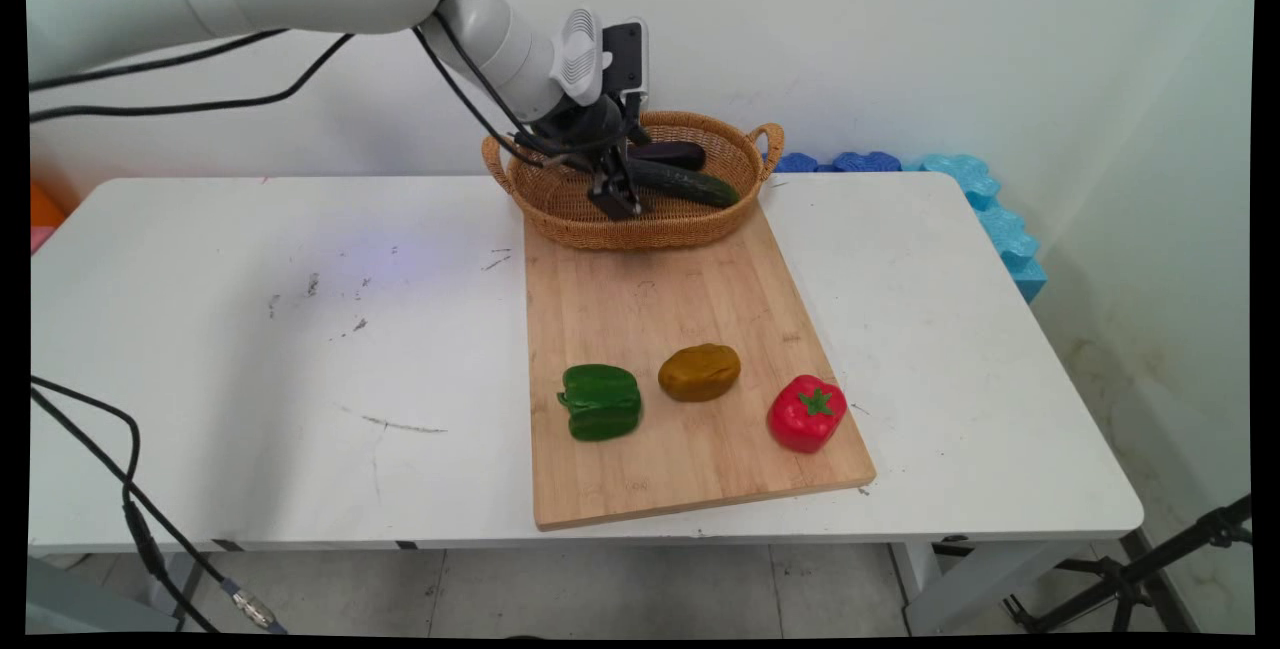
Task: Pick up the potato from the cutting board
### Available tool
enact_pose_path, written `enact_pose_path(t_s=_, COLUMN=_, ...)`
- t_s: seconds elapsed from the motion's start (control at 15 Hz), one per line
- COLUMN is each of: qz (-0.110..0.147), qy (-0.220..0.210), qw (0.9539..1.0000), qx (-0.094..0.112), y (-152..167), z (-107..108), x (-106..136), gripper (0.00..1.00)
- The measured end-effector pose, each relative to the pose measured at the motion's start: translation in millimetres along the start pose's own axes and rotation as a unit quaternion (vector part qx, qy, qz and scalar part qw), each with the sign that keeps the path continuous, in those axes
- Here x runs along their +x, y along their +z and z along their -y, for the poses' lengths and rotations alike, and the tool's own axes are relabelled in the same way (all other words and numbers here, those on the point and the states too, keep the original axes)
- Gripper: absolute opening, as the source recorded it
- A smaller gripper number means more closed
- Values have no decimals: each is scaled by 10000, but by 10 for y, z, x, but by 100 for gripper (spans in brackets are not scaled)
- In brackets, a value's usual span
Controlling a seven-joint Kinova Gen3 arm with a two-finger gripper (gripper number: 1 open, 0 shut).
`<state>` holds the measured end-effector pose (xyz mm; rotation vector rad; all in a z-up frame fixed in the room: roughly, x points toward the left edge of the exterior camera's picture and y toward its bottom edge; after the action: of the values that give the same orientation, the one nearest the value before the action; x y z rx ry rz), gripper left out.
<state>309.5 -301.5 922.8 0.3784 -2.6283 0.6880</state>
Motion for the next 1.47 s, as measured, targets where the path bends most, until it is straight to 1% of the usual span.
enact_pose_path(t_s=0.2, qz=-84, qy=-455, qw=9987, qx=-206, y=-146, z=-287, x=111, gripper=100)
enact_pose_path(t_s=0.33, qz=-112, qy=-835, qw=9959, qx=-336, y=-218, z=-473, x=162, gripper=100)
enact_pose_path(t_s=0.4, qz=-111, qy=-956, qw=9946, qx=-376, y=-234, z=-530, x=173, gripper=100)
enact_pose_path(t_s=0.53, qz=-94, qy=-1336, qw=9898, qx=-495, y=-272, z=-708, x=190, gripper=100)
enact_pose_path(t_s=0.67, qz=-66, qy=-1709, qw=9834, qx=-607, y=-286, z=-876, x=184, gripper=100)
enact_pose_path(t_s=0.73, qz=-57, qy=-1814, qw=9813, qx=-643, y=-285, z=-927, x=179, gripper=100)
enact_pose_path(t_s=0.8, qz=-48, qy=-1959, qw=9782, qx=-688, y=-281, z=-997, x=168, gripper=100)
enact_pose_path(t_s=0.87, qz=-44, qy=-2047, qw=9762, qx=-718, y=-275, z=-1040, x=160, gripper=100)
enact_pose_path(t_s=1.07, qz=-59, qy=-2344, qw=9683, qx=-859, y=-219, z=-1228, x=117, gripper=100)
enact_pose_path(t_s=1.27, qz=-94, qy=-2455, qw=9644, qx=-983, y=-92, z=-1363, x=55, gripper=100)
enact_pose_path(t_s=1.47, qz=-110, qy=-2475, qw=9632, qx=-1045, y=46, z=-1435, x=-3, gripper=100)
